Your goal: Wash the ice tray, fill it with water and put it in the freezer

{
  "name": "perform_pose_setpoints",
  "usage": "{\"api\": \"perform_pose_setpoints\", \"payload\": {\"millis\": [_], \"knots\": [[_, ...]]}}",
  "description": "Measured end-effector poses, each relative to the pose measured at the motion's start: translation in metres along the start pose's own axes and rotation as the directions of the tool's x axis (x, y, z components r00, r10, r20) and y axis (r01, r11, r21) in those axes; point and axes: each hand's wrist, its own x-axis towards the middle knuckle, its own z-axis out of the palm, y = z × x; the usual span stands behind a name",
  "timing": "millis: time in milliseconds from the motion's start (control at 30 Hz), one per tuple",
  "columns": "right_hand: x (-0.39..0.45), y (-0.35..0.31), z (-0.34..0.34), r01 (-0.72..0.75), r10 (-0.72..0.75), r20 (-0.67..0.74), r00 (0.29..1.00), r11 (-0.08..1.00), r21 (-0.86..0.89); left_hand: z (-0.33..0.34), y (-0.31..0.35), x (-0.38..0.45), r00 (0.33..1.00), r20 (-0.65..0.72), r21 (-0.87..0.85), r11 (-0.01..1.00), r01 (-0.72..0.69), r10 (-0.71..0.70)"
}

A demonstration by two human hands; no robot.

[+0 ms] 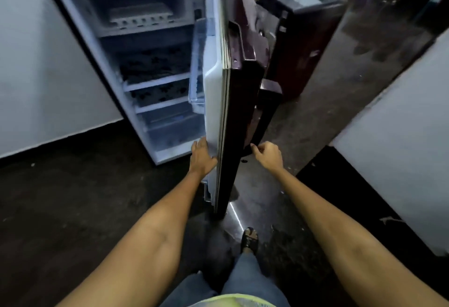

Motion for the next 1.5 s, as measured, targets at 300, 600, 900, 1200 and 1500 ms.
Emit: {"api": "perform_pose_setpoints", "payload": {"millis": [300, 600, 900, 1200, 1500], "knots": [[0.016, -0.139, 0.071, 0.338, -0.346, 0.243, 0.906, 0.938, 0.076, -0.107, -0.077, -0.008, 0.976, -0.190, -0.042, 0.994, 0.100, -0.107], [0.080, -0.271, 0.158, 0.477, -0.505, 0.372, 0.779, 0.862, 0.171, -0.161, -0.128, 0.046, 0.937, -0.233, 0.027, 0.961, 0.274, -0.260], [0.166, -0.380, 0.227, 0.454, -0.434, 0.384, 0.815, 0.890, 0.043, -0.226, -0.149, 0.145, 0.900, -0.230, 0.016, 0.923, 0.383, -0.370], [0.192, -0.388, 0.242, 0.577, -0.529, 0.362, 0.767, 0.816, -0.030, -0.224, -0.159, 0.193, 0.874, -0.208, -0.045, 0.897, 0.439, -0.438], [0.198, -0.381, 0.239, 0.690, -0.615, 0.346, 0.709, 0.707, -0.157, -0.192, -0.166, 0.173, 0.784, -0.259, -0.160, 0.825, 0.542, -0.565]]}}
